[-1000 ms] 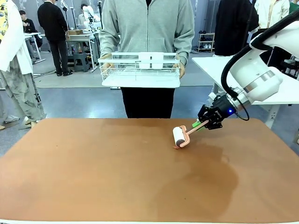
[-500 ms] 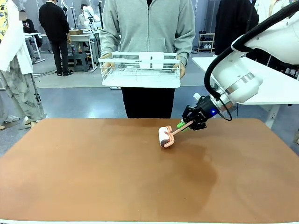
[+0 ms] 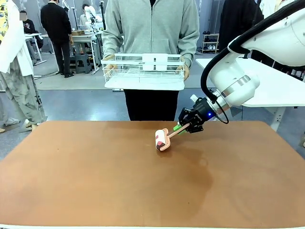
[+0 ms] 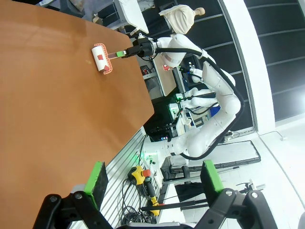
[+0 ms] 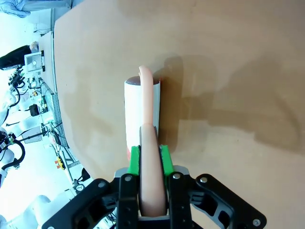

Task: Clean the table.
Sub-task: Clean the table with the Lint Roller when the human lifts the Dish drying rack.

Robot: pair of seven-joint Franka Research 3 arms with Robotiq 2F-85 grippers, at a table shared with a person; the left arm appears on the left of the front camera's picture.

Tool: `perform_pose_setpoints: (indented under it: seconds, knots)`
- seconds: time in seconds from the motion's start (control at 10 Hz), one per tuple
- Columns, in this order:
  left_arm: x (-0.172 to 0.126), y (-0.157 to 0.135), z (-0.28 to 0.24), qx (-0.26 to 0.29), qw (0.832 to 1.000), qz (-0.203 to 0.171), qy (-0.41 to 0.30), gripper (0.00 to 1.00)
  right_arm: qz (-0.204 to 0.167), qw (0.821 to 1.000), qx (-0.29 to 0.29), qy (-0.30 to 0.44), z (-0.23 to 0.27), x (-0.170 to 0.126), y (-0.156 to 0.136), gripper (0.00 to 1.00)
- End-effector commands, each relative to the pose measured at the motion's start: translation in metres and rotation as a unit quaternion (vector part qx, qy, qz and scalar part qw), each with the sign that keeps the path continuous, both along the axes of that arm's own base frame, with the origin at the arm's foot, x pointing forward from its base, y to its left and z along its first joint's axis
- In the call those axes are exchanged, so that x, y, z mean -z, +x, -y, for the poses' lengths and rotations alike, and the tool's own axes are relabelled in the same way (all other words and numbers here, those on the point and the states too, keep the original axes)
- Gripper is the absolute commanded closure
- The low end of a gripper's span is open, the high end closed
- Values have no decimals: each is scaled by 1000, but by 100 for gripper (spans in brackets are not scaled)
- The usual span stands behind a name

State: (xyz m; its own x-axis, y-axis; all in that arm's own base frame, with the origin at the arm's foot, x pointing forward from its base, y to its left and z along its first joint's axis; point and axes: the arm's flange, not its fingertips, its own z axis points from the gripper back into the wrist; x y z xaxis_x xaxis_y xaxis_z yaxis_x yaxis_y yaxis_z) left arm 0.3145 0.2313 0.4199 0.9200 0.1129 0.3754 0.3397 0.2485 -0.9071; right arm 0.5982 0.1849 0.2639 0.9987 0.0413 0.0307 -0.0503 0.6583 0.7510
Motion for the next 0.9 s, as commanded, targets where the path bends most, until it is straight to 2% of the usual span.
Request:
perform_pose_setpoints:
  seconds: [0.0, 0.2, 0.3, 0.4, 0.5, 0.6, 0.8]
  knots:
    - [-3, -5, -1, 2, 1000, 6, -2, 0, -5, 999, 5, -47, 4, 37, -14, 79]
    - [-3, -5, -1, 2, 1000, 6, -2, 0, 12, 999, 12, -28, 5, 9, -16, 79]
    - [-3, -5, -1, 2, 1000, 6, -2, 0, 40, 999, 12, -10, 6, -26, -25, 79]
    - [-3, -5, -1, 2, 1000, 6, -2, 0, 84, 996, 16, 1, 13, -64, -37, 79]
    - [-3, -5, -1, 2, 1000, 6, -2, 0, 107, 994, 22, -19, 21, -90, -46, 79]
    - [-3, -5, -1, 2, 1000, 6, -2, 0, 119, 992, 28, -38, 28, -105, -51, 79]
    - [-3, -5, -1, 2, 1000, 6, -2, 0, 101, 991, 42, -73, 41, -123, -53, 79]
